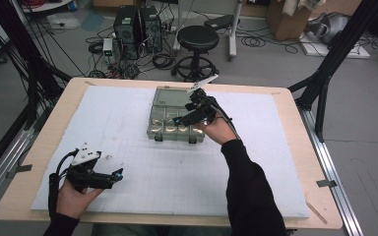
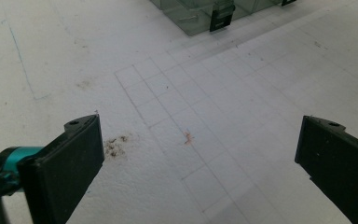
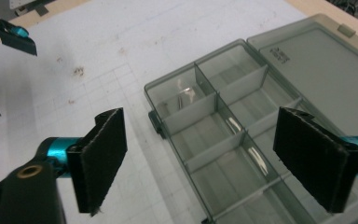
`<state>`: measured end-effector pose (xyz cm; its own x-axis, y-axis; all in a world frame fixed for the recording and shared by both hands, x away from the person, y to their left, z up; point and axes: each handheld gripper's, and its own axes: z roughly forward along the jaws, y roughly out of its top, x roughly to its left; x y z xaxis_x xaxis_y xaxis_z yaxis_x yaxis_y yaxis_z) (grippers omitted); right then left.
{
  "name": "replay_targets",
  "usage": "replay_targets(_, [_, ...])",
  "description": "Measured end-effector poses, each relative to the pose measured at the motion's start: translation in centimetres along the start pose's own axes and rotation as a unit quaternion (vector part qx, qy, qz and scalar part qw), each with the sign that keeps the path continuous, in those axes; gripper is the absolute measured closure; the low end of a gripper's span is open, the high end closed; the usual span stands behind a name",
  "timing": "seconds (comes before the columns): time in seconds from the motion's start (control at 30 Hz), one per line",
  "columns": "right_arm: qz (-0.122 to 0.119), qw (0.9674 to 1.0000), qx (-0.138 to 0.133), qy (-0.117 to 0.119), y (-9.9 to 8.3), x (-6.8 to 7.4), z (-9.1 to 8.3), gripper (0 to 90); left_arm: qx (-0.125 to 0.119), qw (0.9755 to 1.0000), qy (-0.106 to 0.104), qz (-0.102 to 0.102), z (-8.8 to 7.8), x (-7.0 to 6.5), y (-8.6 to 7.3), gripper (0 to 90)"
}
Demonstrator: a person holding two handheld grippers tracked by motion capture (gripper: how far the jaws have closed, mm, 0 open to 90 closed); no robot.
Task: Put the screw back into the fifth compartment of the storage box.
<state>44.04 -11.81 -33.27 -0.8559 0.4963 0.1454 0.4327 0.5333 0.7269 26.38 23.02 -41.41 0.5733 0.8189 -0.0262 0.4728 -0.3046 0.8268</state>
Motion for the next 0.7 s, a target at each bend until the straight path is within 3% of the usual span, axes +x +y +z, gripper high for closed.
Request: replay_targets(0.7, [0.005,0.9998,-0.006,-0.018,-4.4,0.2,-3.1,6.3,0.001,1.0,-0.004,0.002,0.0,-0.1,0.1,1.7])
